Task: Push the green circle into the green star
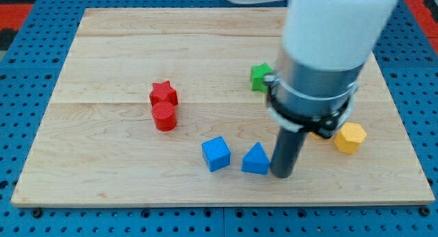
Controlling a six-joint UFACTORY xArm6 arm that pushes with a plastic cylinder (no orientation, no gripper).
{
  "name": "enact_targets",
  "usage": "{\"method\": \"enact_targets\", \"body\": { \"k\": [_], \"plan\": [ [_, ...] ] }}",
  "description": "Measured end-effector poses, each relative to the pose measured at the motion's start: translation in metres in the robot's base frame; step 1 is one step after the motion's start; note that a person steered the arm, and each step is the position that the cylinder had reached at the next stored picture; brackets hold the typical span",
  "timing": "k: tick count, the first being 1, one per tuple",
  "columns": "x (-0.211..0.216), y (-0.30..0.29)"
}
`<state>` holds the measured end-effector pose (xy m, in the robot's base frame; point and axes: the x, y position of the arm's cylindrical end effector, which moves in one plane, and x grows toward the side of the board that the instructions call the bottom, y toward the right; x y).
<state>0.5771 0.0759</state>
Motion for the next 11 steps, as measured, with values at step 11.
{"method": "enact_targets", "body": {
  "k": [11],
  "plan": [
    [-0.164, 0.057]
  ]
}}
